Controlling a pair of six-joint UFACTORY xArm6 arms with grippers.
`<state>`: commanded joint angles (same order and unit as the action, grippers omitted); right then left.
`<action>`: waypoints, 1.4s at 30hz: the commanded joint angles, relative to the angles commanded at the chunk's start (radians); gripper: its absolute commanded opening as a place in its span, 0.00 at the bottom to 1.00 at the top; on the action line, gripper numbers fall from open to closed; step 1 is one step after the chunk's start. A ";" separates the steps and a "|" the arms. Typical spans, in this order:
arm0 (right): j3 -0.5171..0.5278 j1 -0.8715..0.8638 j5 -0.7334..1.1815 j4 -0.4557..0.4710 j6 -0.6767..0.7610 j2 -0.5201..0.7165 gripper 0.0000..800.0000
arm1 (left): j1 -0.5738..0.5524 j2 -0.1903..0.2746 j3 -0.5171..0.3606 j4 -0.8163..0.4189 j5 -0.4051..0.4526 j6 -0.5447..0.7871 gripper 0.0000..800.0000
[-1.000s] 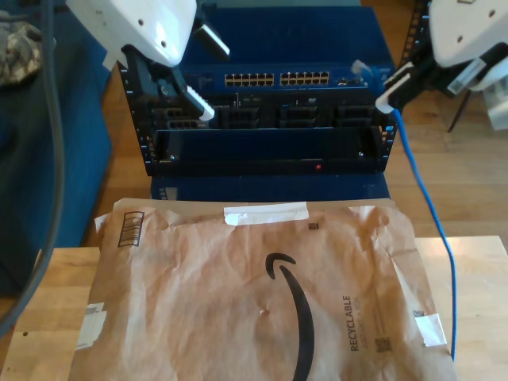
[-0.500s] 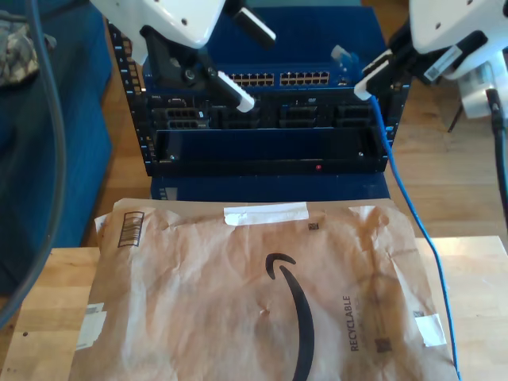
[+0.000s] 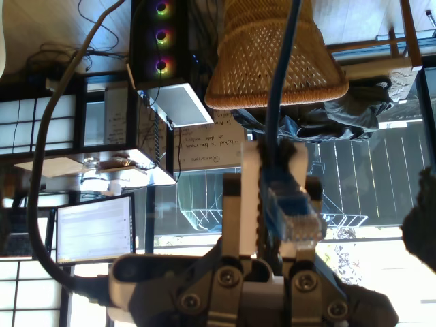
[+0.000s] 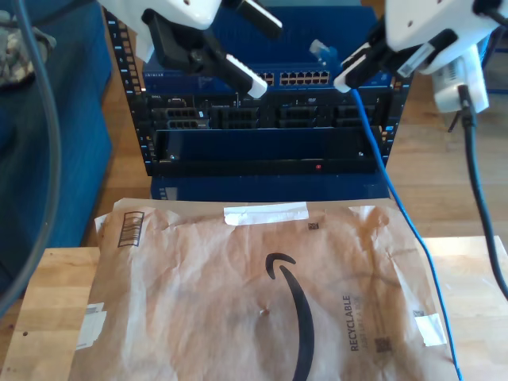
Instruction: Grab the cable and plug it in
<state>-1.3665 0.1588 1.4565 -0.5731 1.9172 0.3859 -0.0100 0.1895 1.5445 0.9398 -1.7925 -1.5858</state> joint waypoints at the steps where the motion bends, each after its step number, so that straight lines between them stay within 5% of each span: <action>1: -0.003 0.008 -0.002 0.003 0.002 -0.006 0.01 | 0.000 0.000 0.000 0.000 0.000 0.000 1.00; 19: -0.026 0.058 0.006 -0.002 0.011 -0.044 0.01 | -0.002 -0.005 -0.008 -0.002 -0.002 0.008 0.95; 25: -0.032 0.060 0.026 -0.003 0.011 -0.044 0.01 | -0.002 -0.005 -0.009 -0.005 -0.002 0.048 0.80; 42: -0.038 0.060 0.028 -0.005 0.012 -0.043 0.01 | 0.000 -0.003 -0.031 0.000 -0.002 0.057 0.76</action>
<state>-1.4049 0.2186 1.4841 -0.5777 1.9295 0.3429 -0.0100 0.1864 1.5138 0.9398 -1.7940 -1.5290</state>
